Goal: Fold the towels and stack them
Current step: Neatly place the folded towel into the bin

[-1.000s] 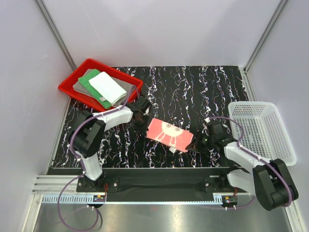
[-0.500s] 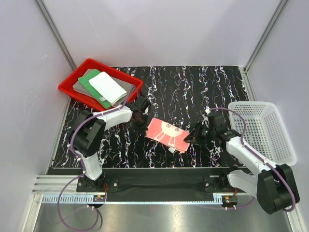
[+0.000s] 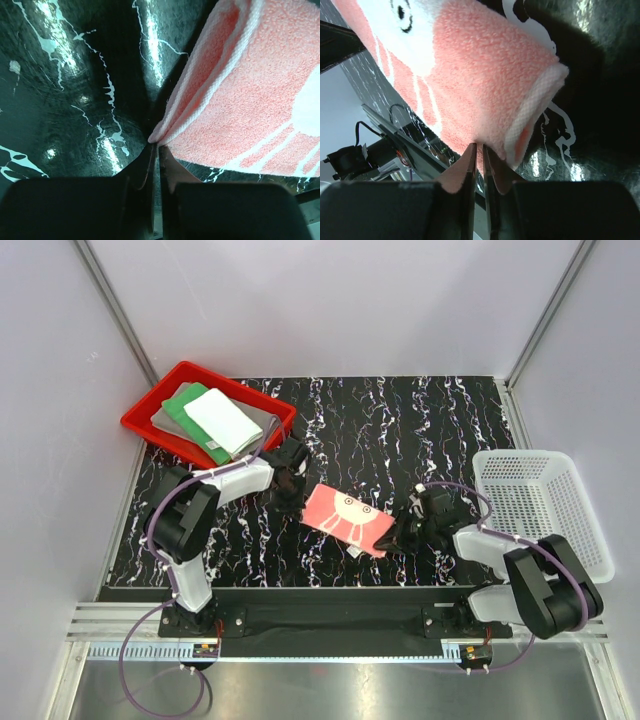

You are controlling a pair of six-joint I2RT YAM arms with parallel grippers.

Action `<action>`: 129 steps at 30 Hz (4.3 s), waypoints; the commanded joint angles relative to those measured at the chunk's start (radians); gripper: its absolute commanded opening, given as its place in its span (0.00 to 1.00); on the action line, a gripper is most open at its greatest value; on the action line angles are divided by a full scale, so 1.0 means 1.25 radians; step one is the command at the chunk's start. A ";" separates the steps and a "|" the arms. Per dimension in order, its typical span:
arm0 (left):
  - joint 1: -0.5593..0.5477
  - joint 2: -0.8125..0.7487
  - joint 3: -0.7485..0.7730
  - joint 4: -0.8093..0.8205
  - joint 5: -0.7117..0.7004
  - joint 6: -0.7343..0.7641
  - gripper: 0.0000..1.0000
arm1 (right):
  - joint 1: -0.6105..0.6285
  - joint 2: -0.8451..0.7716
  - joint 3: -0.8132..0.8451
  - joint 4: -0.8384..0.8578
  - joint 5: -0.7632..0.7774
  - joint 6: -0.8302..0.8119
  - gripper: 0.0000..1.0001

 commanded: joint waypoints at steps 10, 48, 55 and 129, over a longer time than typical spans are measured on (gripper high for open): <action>0.031 -0.044 0.104 -0.037 0.036 0.079 0.35 | 0.007 -0.141 0.014 -0.056 0.047 -0.035 0.21; 0.036 -0.021 0.100 0.124 0.125 0.196 0.55 | 0.007 -0.263 0.136 -0.228 0.069 -0.118 0.29; 0.036 0.046 0.084 0.128 0.152 0.189 0.54 | 0.006 -0.274 0.134 -0.236 0.071 -0.121 0.29; 0.361 0.103 0.826 -0.146 -0.390 0.492 0.99 | 0.007 0.028 0.396 -0.227 0.095 -0.268 0.60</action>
